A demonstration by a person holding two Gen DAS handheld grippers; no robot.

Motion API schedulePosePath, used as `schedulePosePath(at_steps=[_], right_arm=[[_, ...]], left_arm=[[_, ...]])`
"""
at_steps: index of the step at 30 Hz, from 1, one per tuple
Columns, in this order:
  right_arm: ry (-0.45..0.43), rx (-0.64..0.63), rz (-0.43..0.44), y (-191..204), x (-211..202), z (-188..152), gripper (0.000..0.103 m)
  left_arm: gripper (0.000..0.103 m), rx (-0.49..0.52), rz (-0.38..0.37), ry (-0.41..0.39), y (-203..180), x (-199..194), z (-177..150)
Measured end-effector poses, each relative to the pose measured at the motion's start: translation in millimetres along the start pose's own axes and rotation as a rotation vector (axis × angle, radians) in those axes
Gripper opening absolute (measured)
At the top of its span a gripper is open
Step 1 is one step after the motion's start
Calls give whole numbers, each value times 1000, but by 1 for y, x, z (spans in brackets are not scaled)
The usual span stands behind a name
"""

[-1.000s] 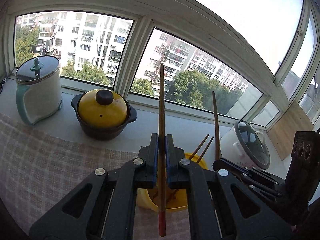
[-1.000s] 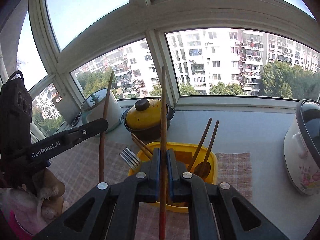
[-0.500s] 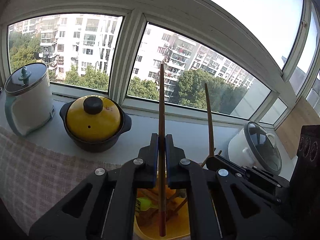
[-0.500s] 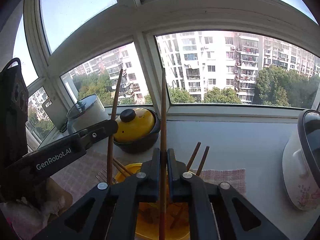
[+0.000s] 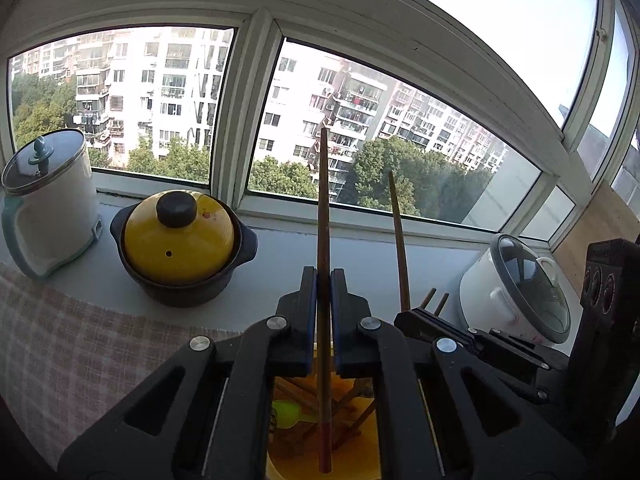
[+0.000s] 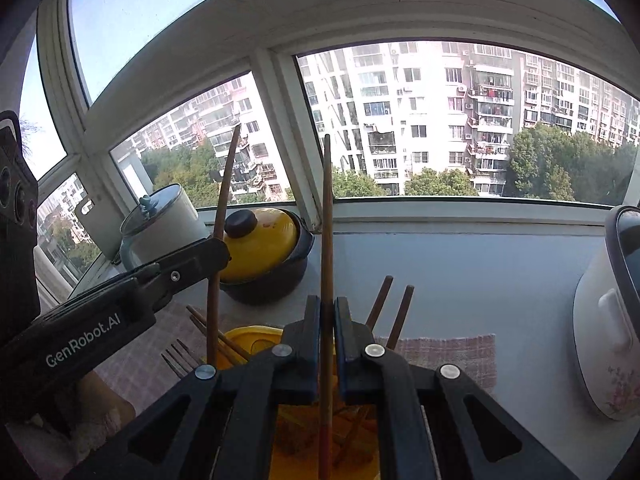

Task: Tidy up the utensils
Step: 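Lower the chopsticks into the bin and open both tools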

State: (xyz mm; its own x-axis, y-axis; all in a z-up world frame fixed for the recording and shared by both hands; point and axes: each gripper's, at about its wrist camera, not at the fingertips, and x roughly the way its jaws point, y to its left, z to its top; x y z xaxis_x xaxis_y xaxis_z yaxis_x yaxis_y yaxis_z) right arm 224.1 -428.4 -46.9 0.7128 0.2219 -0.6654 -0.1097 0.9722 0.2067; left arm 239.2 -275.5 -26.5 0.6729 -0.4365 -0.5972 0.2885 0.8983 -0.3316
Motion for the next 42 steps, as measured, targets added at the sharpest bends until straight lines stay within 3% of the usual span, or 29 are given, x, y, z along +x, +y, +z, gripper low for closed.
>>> schedulePosePath(at_steps=[7, 10, 13, 36, 42], right_arm=[[5, 5, -3, 1, -3, 1, 8], [0, 11, -11, 1, -6, -1, 20], [-5, 19, -18, -1, -10, -3, 23], [-27, 13, -62, 22, -57, -35, 33], [-61, -16, -86, 36, -82, -44, 49]], left_arm=[[4, -2, -4, 9, 1, -4, 0], [4, -2, 2, 14, 2, -6, -1], [4, -3, 5, 15, 4, -9, -3], [4, 45, 37, 0, 14, -65, -26], [4, 87, 48, -16, 12, -89, -35]])
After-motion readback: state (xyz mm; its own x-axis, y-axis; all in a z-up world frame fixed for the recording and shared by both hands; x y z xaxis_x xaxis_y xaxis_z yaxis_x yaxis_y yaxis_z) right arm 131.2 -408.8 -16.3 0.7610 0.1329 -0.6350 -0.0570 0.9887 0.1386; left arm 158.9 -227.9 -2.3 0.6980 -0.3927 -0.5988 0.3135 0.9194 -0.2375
